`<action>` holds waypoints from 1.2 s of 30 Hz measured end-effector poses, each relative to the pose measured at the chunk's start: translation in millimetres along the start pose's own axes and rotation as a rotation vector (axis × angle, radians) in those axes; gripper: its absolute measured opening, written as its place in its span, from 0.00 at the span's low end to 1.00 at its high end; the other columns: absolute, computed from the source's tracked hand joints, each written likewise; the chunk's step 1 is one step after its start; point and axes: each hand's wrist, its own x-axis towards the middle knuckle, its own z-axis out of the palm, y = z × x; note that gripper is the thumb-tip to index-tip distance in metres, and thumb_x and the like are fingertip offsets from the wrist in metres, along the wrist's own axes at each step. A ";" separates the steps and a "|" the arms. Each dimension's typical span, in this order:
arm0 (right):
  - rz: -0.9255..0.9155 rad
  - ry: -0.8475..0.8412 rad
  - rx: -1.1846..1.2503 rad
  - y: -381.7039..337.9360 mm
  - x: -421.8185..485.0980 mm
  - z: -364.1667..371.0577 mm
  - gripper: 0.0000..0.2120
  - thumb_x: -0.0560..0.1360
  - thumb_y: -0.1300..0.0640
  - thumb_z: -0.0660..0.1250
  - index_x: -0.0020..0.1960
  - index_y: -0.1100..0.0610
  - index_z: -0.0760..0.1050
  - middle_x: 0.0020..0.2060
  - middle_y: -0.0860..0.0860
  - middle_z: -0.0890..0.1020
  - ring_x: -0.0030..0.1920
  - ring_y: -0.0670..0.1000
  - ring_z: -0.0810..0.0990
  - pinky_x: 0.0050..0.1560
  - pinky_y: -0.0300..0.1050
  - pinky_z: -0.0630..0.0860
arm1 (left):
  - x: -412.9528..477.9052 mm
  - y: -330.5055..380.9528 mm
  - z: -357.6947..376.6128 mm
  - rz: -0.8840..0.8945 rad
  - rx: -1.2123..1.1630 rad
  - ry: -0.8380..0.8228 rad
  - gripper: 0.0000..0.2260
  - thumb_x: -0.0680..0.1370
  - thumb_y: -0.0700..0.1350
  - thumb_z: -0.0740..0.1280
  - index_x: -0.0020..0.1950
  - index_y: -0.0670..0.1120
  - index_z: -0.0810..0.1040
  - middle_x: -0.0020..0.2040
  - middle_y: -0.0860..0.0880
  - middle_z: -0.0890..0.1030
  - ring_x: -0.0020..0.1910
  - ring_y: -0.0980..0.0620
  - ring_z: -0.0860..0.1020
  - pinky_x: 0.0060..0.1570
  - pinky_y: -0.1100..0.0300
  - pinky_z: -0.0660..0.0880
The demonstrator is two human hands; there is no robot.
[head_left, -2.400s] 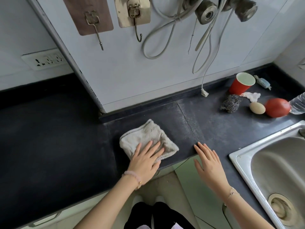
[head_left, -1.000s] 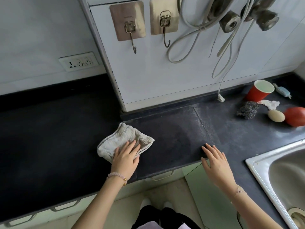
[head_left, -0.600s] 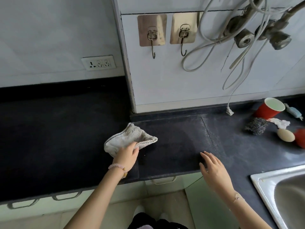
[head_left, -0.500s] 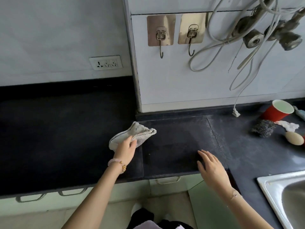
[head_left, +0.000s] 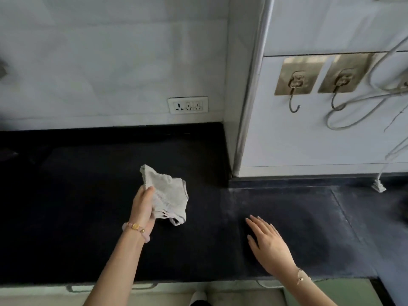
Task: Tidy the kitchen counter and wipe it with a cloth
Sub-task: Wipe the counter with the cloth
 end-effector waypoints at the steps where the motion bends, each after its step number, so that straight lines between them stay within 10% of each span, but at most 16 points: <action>1: 0.020 -0.001 -0.014 -5.1 0.0 4.2 0.24 0.78 0.46 0.48 0.71 0.49 0.63 0.72 0.43 0.65 0.73 0.46 0.61 0.73 0.41 0.52 | 9.9 5.0 -5.6 -0.024 -0.050 -0.001 0.11 0.87 0.41 0.58 0.53 0.51 0.78 0.55 0.46 0.81 0.53 0.49 0.81 0.51 0.50 0.79; 5: 0.108 -0.053 -0.037 -18.7 -2.9 15.4 0.32 0.78 0.42 0.38 0.61 0.52 0.76 0.62 0.46 0.77 0.66 0.48 0.69 0.70 0.38 0.49 | 51.0 22.3 -8.2 -0.127 -0.150 -0.052 0.10 0.87 0.39 0.57 0.63 0.45 0.76 0.54 0.46 0.81 0.53 0.47 0.80 0.46 0.51 0.77; 15: 0.250 0.019 0.084 -27.4 1.7 19.8 0.26 0.78 0.43 0.40 0.60 0.48 0.74 0.60 0.47 0.79 0.65 0.46 0.67 0.69 0.35 0.50 | 166.7 78.1 93.5 -0.159 -0.049 -0.287 0.13 0.86 0.37 0.57 0.48 0.44 0.78 0.50 0.43 0.81 0.47 0.47 0.81 0.46 0.52 0.79; 21: 0.248 0.037 0.070 -24.4 2.2 18.8 0.22 0.79 0.44 0.41 0.62 0.44 0.69 0.62 0.43 0.76 0.66 0.44 0.67 0.69 0.35 0.51 | 269.6 33.0 69.3 -0.252 0.328 -0.066 0.17 0.84 0.48 0.61 0.73 0.50 0.75 0.57 0.45 0.83 0.40 0.47 0.79 0.48 0.56 0.76; 28: 0.207 0.046 0.078 -22.8 1.1 22.9 0.21 0.78 0.45 0.41 0.64 0.43 0.66 0.69 0.34 0.59 0.73 0.36 0.53 0.70 0.37 0.51 | 275.3 30.7 56.5 -0.120 0.397 0.063 0.20 0.83 0.33 0.63 0.75 0.41 0.75 0.70 0.37 0.80 0.68 0.36 0.79 0.66 0.51 0.76; 36: 0.212 0.033 0.054 -21.7 2.3 20.5 0.21 0.78 0.46 0.41 0.65 0.43 0.66 0.68 0.34 0.62 0.73 0.36 0.53 0.70 0.39 0.53 | 279.7 36.5 35.6 -0.100 0.444 0.117 0.21 0.84 0.34 0.62 0.78 0.40 0.70 0.73 0.36 0.77 0.71 0.36 0.77 0.72 0.46 0.76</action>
